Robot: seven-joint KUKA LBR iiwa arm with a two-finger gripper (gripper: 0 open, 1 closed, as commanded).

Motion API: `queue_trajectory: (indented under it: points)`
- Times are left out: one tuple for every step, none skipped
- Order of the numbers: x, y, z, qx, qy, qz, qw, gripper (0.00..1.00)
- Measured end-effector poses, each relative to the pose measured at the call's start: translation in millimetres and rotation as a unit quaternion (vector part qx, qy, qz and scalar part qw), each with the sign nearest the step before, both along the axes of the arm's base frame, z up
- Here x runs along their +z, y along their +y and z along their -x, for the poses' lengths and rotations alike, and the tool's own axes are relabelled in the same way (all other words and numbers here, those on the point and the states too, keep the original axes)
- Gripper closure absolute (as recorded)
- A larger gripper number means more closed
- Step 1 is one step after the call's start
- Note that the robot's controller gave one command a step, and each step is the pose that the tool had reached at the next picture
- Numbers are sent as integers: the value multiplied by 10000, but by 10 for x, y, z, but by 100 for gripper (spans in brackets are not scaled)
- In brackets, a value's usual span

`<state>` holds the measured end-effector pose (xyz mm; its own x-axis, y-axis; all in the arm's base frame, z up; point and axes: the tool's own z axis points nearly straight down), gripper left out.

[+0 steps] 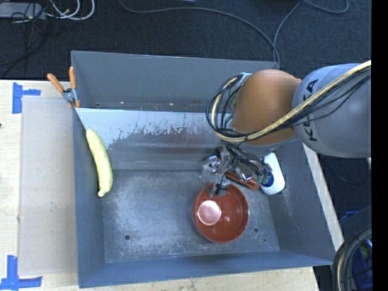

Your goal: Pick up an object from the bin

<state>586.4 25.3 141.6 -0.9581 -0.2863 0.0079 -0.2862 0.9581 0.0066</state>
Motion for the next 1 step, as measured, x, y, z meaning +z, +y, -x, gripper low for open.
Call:
queue_trajectory:
  points:
    - [143,5,-24,-21,-40,-2,10000,100]
